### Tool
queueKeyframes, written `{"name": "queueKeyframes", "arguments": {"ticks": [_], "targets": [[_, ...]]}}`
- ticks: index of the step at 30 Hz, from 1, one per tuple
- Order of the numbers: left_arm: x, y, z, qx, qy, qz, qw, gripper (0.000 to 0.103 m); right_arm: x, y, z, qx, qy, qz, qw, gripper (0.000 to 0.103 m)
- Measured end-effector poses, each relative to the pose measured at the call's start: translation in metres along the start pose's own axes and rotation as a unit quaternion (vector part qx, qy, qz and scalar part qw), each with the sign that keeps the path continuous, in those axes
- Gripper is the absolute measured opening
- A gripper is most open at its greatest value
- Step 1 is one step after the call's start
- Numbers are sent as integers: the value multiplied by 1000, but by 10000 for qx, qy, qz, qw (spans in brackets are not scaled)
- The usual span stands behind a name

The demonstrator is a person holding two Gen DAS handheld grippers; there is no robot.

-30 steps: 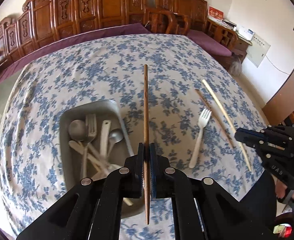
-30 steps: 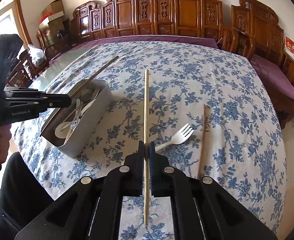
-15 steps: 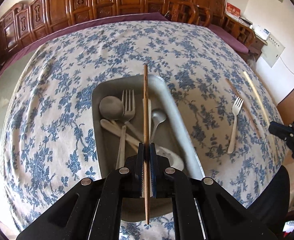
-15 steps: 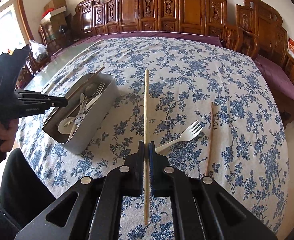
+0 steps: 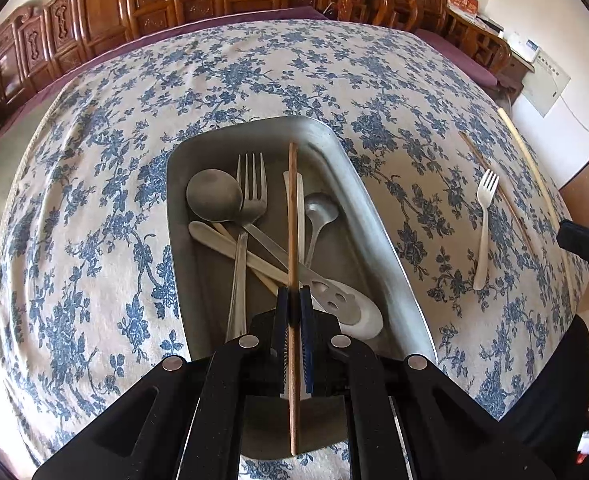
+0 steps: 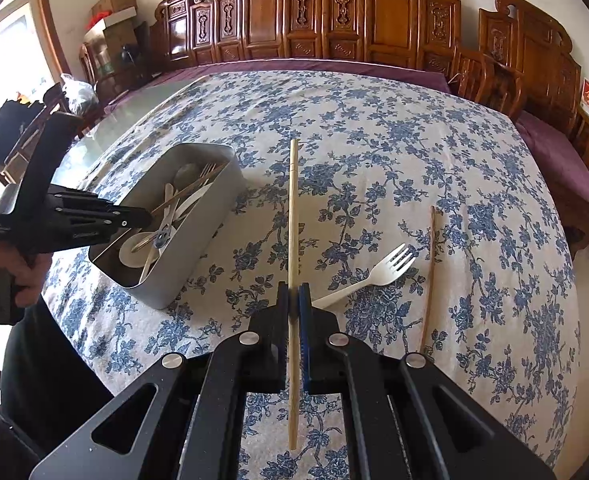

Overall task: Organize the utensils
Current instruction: 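Carry the dark chopstick into the grey tray and open the left tool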

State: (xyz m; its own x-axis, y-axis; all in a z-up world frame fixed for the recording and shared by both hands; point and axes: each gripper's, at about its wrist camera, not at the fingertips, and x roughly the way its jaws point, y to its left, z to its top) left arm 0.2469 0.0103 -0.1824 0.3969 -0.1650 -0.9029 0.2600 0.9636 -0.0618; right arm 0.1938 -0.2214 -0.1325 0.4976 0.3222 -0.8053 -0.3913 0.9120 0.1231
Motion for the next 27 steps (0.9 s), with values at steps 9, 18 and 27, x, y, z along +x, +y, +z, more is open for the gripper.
{"name": "queueKeyframes", "arguments": {"ticks": [9, 18, 27], "targets": [[0, 11, 1, -158, -67, -72, 9998, 9, 11, 18, 11, -103, 49, 110, 9999, 6], [-38, 31, -9, -357, -460, -41, 9983, 27, 25, 57, 29, -324, 49, 335, 9989, 6], [-78, 56, -20, -529, -850, 90, 9949, 27, 47, 101, 50, -498, 103, 554, 9972, 6]]}}
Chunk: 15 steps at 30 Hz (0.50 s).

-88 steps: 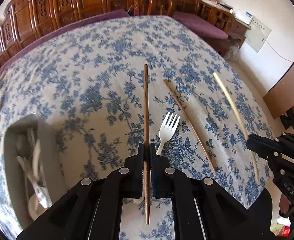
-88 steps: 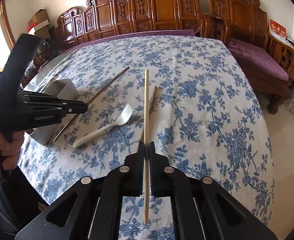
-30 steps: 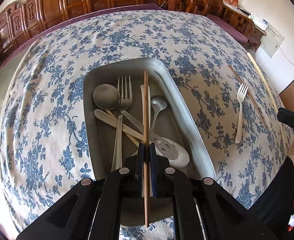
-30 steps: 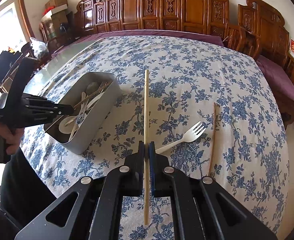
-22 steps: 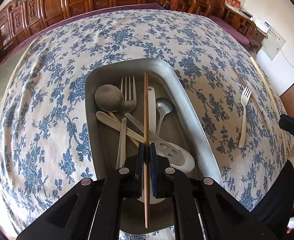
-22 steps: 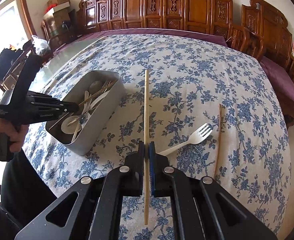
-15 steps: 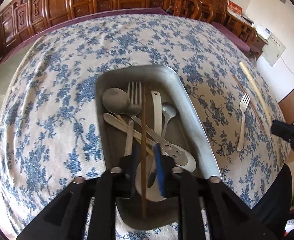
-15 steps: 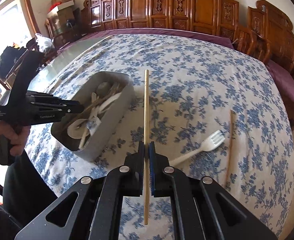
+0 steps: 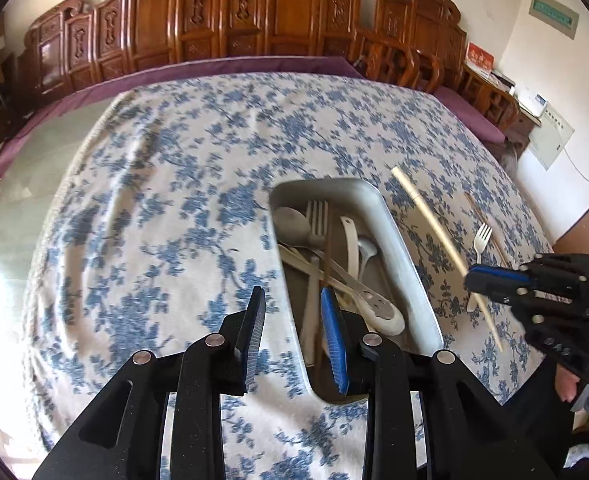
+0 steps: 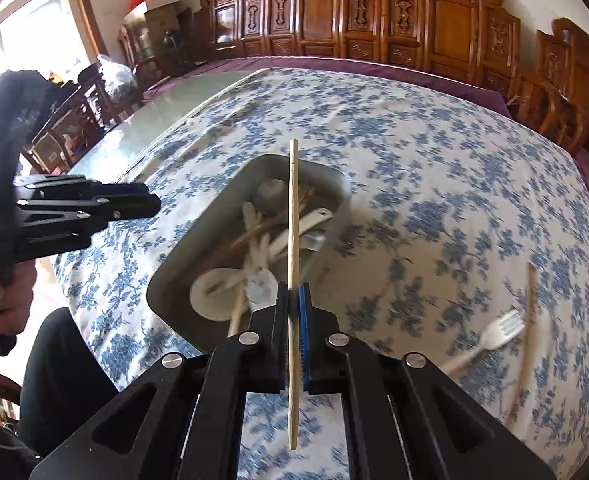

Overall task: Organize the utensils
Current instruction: 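Carry the dark chopstick into the grey tray and open the left tool, then lower the light wooden chopstick into the grey tray and open the right tool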

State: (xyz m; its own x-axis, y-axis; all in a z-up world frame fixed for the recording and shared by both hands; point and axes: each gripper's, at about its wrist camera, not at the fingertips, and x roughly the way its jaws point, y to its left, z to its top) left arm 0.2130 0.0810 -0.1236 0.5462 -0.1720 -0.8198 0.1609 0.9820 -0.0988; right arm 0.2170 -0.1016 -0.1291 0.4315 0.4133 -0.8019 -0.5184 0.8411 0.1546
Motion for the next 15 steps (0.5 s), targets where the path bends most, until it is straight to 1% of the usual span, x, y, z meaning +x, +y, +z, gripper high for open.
{"name": "queueKeyframes", "arguments": {"ticks": [1, 7, 11, 15], "targets": [[-3, 2, 0, -11, -27, 14, 10000, 28, 3, 3, 2, -15, 25, 10, 10000, 6], [-18, 17, 1, -84, -172, 94, 9998, 42, 19, 16, 16, -1, 94, 173, 9998, 6], [-24, 24, 0, -146, -223, 142, 9995, 42, 31, 21, 26, 96, 138, 257, 9995, 6], [-28, 31, -3, -182, -223, 196, 9994, 42, 46, 19, 33, 334, 204, 331, 9987, 6]]}}
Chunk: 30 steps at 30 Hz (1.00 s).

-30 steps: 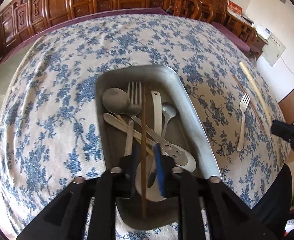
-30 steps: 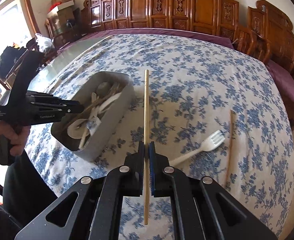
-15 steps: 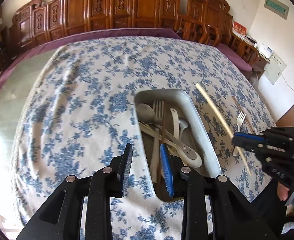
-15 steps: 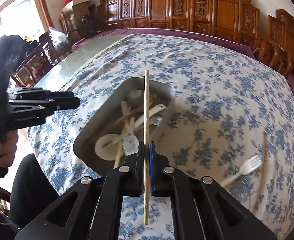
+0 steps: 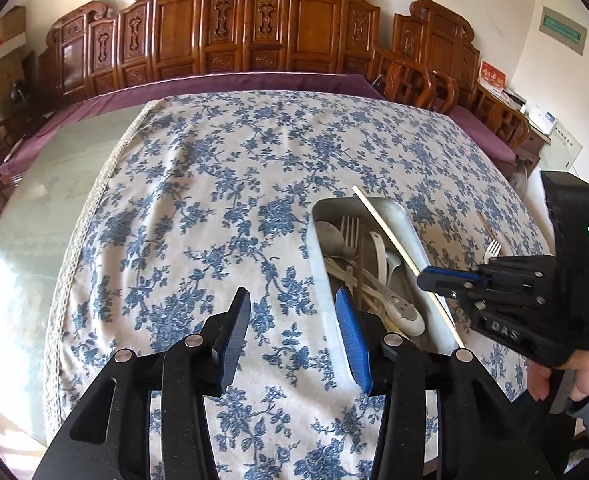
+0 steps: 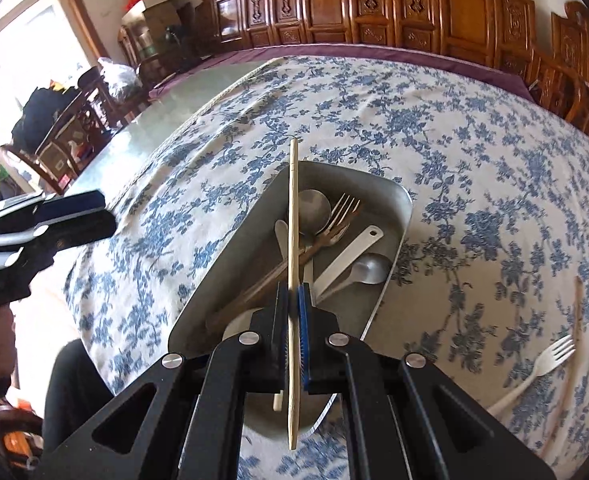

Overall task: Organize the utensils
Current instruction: 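Lower the light wooden chopstick into the grey tray and open the right tool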

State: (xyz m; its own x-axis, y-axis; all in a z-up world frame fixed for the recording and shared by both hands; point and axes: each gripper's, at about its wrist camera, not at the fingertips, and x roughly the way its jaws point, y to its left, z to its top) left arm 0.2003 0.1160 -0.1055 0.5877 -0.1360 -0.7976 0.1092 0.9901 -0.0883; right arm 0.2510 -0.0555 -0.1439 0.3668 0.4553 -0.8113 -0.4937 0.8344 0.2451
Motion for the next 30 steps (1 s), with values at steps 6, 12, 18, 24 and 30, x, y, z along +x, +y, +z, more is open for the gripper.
{"name": "queueKeyframes", "arguments": {"ticks": [6, 12, 18, 24, 30], "targets": [[1, 5, -4, -41, 45, 66, 10000, 42, 26, -9, 4, 292, 156, -92, 9994, 6], [3, 7, -6, -77, 84, 85, 9999, 42, 39, -15, 1, 509, 263, -57, 9983, 6], [4, 6, -7, -70, 92, 88, 9999, 42, 43, -13, -1, 610, 283, 15, 9977, 6], [4, 4, -6, -66, 95, 95, 9999, 42, 46, -6, 5, 691, 237, 135, 9972, 6], [4, 0, -6, -30, 87, 93, 9999, 42, 37, 2, 7, 368, 48, 110, 9993, 8]]}}
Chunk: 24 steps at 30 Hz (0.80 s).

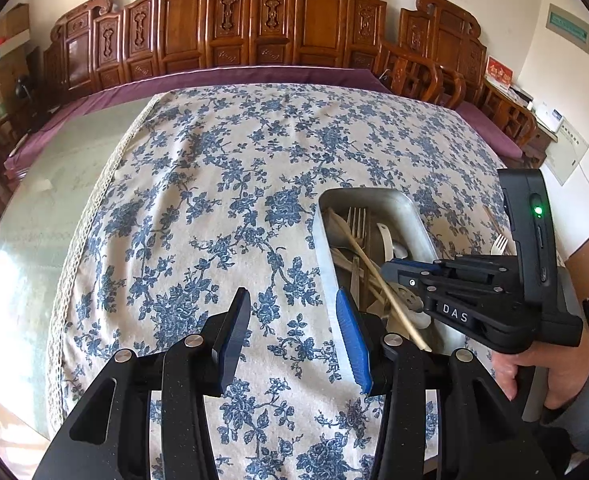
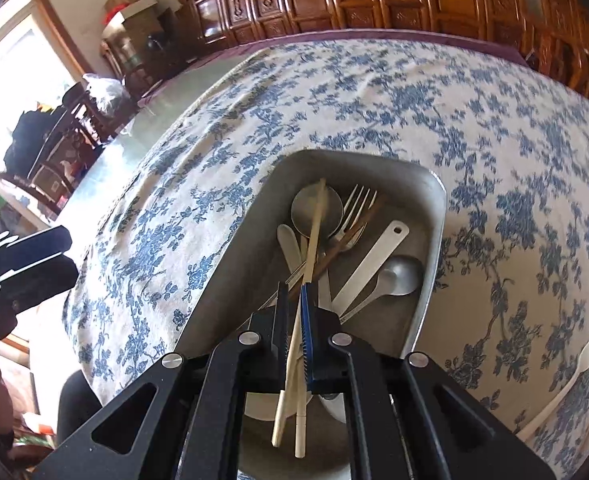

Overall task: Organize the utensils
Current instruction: 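Lower the light wooden chopstick into the grey tray and open the right tool, then move the right tool to the cloth and grasp the remaining wooden chopstick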

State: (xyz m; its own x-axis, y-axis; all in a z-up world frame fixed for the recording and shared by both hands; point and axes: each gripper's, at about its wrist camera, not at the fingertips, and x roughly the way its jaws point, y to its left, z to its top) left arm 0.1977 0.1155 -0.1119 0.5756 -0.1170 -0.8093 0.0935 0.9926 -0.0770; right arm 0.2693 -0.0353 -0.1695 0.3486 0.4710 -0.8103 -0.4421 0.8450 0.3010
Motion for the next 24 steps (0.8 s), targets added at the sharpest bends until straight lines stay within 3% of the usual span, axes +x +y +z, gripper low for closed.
{"name": "queueKeyframes", "arguments": {"ticks": [8, 16, 24], "targets": [[2, -22, 3, 90, -9, -91, 9999, 44, -58, -22, -13, -273, -462, -207, 9983, 8], [10, -58, 8, 250, 43, -260, 9993, 44, -122, -88, -42, -220, -746, -872, 9931, 8], [17, -95, 13, 498, 65, -393, 9980, 44, -140, -157, -65, 155, -694, -1366, 9881, 8]]}}
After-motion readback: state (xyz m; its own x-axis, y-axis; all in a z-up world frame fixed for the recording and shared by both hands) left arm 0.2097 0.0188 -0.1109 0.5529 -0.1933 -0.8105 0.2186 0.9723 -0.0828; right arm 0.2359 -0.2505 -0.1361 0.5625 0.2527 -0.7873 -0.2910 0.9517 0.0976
